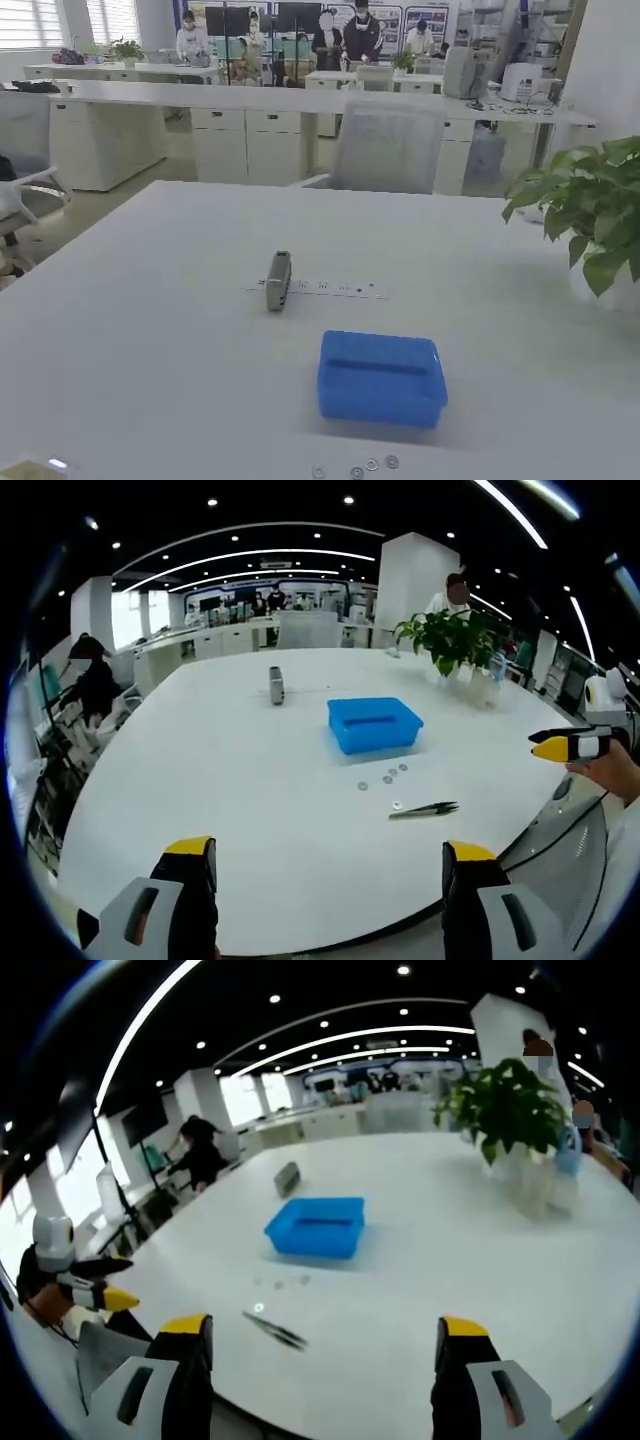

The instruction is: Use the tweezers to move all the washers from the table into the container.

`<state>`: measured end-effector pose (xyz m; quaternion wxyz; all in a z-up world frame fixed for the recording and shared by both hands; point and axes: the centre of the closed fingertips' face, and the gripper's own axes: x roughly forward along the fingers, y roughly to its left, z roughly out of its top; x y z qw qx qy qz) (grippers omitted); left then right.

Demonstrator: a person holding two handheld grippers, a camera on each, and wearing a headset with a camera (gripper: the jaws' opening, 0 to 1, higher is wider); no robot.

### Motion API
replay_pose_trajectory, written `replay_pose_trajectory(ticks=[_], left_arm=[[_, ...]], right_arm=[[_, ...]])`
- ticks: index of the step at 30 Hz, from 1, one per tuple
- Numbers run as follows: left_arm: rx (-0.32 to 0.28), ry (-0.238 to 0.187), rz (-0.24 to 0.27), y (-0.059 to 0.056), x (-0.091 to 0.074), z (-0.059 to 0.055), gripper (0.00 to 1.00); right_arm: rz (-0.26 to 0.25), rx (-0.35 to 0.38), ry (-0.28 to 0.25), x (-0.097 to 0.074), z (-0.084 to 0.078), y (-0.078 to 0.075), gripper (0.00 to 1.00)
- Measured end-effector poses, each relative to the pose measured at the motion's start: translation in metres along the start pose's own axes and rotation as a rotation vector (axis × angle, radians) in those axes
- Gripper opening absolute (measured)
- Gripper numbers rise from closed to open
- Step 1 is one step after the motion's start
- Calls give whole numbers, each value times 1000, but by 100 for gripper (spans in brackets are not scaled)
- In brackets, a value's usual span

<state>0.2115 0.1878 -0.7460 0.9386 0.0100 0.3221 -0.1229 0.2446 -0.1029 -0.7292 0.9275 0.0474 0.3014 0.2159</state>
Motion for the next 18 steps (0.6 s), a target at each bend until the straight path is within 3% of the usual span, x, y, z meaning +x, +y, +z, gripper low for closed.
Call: replay_pose_trajectory(ticks=[12, 18], left_arm=[[50, 4, -39, -10, 9, 7, 92], [94, -9, -82, -19, 13, 14, 85]], right_arm=[[-4, -9, -18, 1, 9, -2, 90], [0, -20, -31, 1, 16, 1, 88]])
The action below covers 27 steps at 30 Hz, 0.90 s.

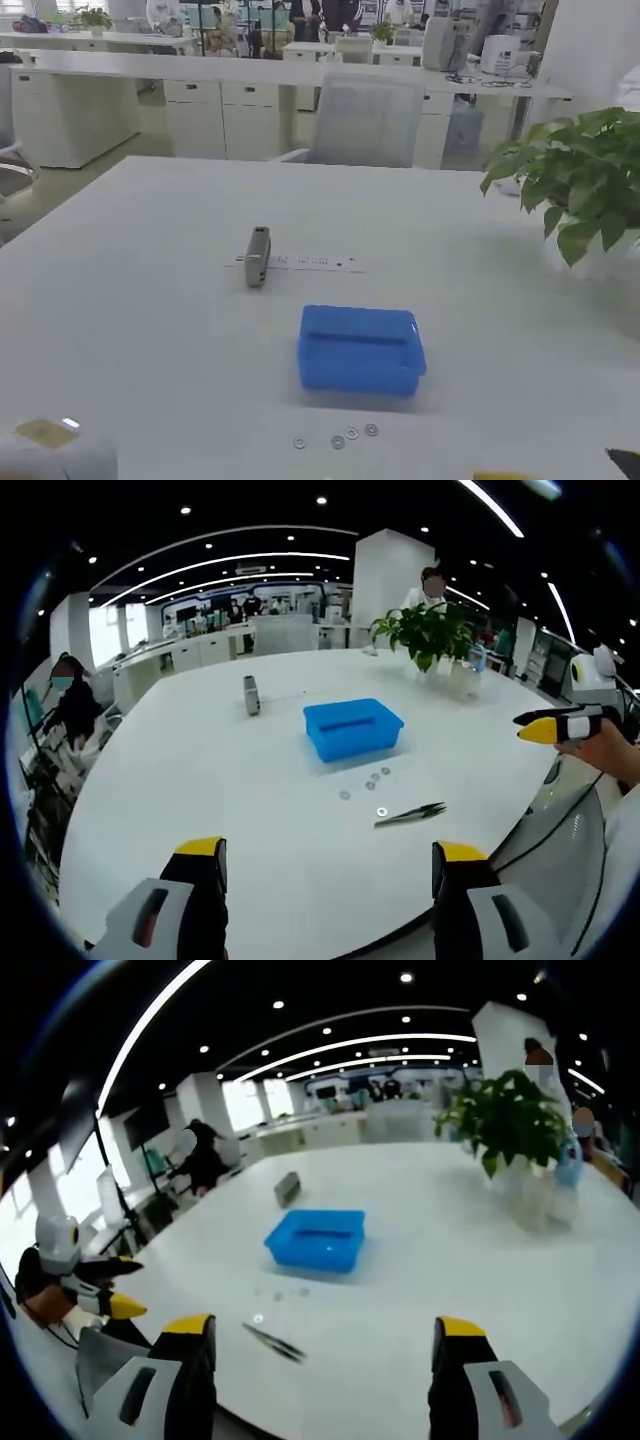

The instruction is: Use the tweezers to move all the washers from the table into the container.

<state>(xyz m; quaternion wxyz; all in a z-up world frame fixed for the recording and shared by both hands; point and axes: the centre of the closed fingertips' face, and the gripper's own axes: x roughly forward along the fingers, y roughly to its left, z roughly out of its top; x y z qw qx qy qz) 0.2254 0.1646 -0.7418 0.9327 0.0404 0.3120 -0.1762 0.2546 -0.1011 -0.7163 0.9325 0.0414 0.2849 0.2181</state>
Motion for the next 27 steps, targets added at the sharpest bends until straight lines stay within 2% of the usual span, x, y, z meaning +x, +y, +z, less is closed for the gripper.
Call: replay_pose_trajectory(ticks=[6, 13, 15, 18, 23, 27], left_arm=[[62, -2, -39, -7, 6, 6, 76], [67, 11, -97, -12, 17, 7, 74], [83, 32, -122, -16, 24, 5, 73], [122, 34, -152, -20, 33, 5, 63], [179, 38, -221, -29, 49, 5, 37], [211, 72, -278, -35, 67, 0, 31]], right_arm=[[12, -15, 7, 4, 1, 6, 85], [15, -23, 14, 9, 2, 8, 83], [24, -21, 45, 13, -4, 9, 83], [30, -35, 66, 17, -8, 11, 81], [43, -34, 90, 22, -14, 13, 79], [64, -42, 124, 28, -22, 17, 77]])
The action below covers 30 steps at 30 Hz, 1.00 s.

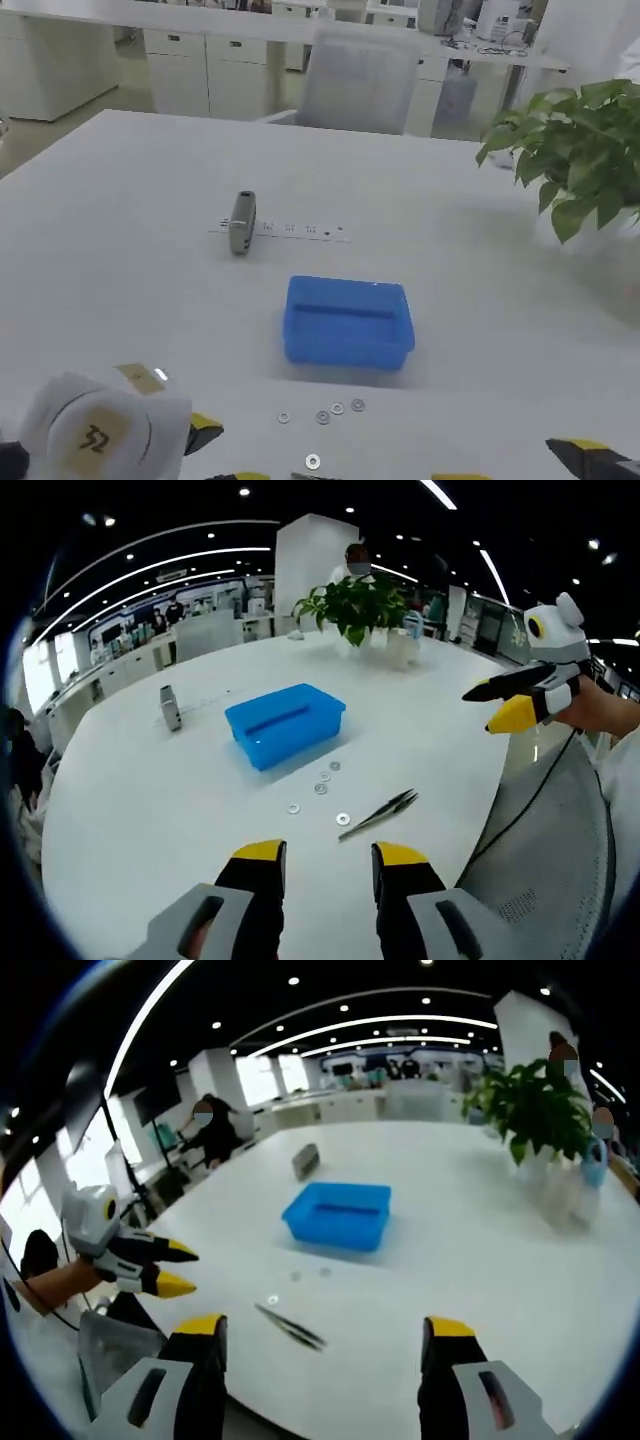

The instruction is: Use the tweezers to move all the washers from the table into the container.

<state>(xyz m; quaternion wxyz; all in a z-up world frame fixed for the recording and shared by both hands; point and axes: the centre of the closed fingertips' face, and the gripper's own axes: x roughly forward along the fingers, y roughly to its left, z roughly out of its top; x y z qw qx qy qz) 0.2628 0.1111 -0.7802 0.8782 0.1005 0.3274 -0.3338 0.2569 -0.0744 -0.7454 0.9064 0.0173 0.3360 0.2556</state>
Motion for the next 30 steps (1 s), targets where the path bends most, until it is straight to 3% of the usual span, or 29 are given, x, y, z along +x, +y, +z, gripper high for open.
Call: replay_pose_trajectory(ticks=[4, 8, 17, 25, 28, 30], left_arm=[[51, 22, -34, -1, 18, 0, 20], [83, 54, -83, -6, 36, -3, 15], [163, 134, -156, -17, 70, -22, 13], [230, 176, -181, -20, 87, -31, 9], [307, 207, -187, -21, 91, -35, 3], [331, 204, -202, -25, 91, -35, 1]], right_arm=[[20, -12, 28, 5, -5, 4, 71], [40, -2, 45, 12, -11, 6, 69], [70, -18, 89, 23, -21, 13, 66], [88, -2, 109, 28, -27, 13, 64], [96, 0, 116, 29, -29, 15, 63], [104, -2, 121, 31, -29, 17, 63]])
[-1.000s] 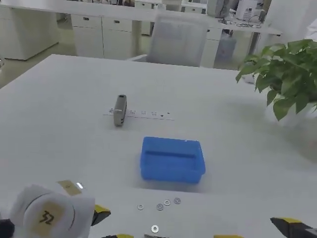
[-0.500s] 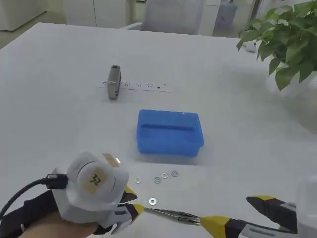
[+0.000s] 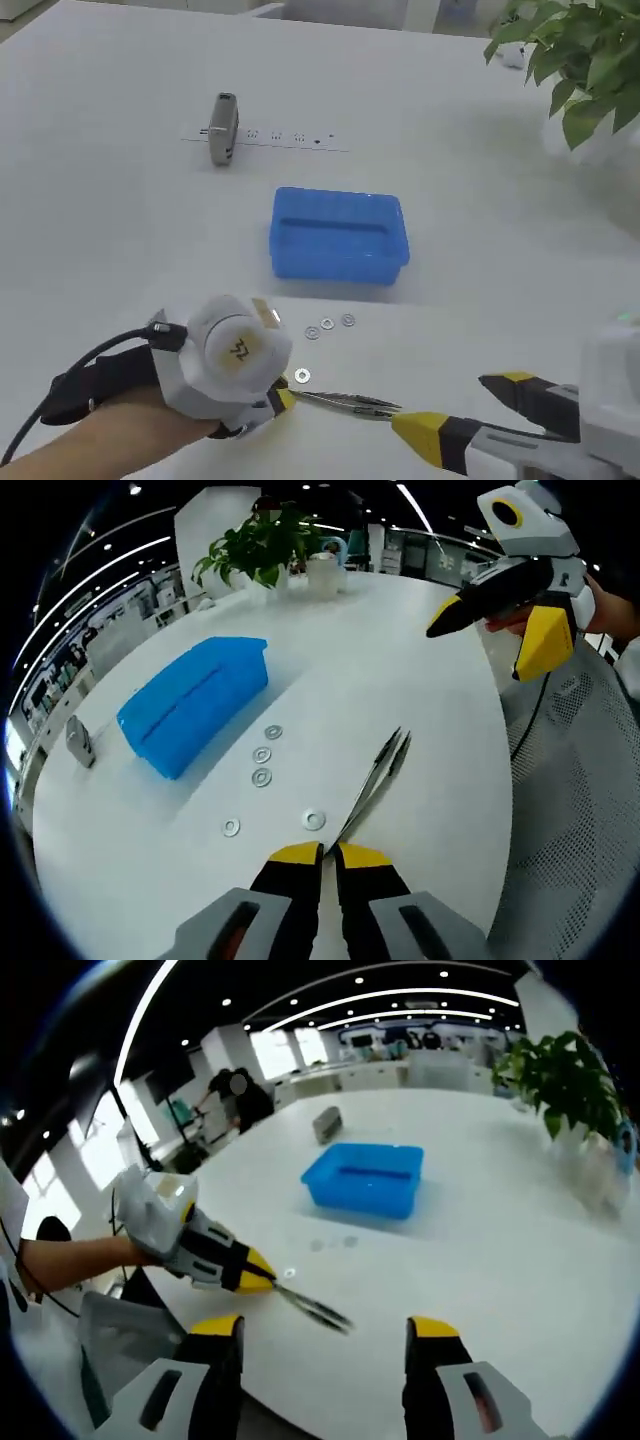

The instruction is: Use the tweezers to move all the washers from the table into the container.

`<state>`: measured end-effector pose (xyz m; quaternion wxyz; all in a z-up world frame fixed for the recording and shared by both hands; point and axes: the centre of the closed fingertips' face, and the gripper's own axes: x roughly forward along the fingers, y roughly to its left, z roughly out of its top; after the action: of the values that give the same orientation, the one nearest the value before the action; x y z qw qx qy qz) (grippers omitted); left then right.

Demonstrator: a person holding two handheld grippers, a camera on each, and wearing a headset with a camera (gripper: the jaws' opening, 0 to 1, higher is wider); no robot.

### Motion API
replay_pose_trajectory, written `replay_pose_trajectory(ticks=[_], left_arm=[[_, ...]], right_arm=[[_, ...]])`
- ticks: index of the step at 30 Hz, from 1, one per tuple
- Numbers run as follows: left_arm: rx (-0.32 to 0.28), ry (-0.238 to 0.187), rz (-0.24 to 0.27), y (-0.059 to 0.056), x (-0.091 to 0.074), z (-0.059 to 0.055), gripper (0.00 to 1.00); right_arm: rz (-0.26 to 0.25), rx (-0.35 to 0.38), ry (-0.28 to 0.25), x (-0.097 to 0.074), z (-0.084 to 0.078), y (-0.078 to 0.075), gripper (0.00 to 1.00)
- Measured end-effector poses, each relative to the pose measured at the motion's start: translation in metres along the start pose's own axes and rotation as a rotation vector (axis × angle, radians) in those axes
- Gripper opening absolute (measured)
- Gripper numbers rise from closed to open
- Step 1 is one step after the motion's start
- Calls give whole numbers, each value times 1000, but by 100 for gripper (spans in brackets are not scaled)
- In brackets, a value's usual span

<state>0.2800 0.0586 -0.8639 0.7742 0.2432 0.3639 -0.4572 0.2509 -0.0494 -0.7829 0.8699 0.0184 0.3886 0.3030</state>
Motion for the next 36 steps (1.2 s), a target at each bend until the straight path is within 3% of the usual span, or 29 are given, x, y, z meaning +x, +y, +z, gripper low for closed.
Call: replay_pose_trajectory(ticks=[3, 6, 10, 13, 21, 24, 28, 36], left_arm=[[54, 14, -19, -4, -2, 0, 0], [161, 23, -49, -11, -6, 0, 0], [153, 34, -43, -12, -12, 3, 0], [113, 0, -57, -14, -20, 13, 0], [72, -63, -94, -26, -50, 38, 0], [78, -72, -95, -31, -58, 44, 0], [91, -66, -114, -38, -66, 51, 0], [170, -92, -134, -44, -81, 75, 0]], right_arm=[[16, -10, 8, 3, 0, 2, 61], [38, -30, 20, 9, 0, 6, 60], [66, -59, 34, 15, 2, 13, 55], [110, -73, 57, 21, 0, 21, 48], [167, -299, 96, 36, 3, 37, 35], [180, -366, 128, 43, -2, 40, 27], [203, -419, 139, 48, -4, 47, 24], [282, -529, 176, 54, -11, 62, 20]])
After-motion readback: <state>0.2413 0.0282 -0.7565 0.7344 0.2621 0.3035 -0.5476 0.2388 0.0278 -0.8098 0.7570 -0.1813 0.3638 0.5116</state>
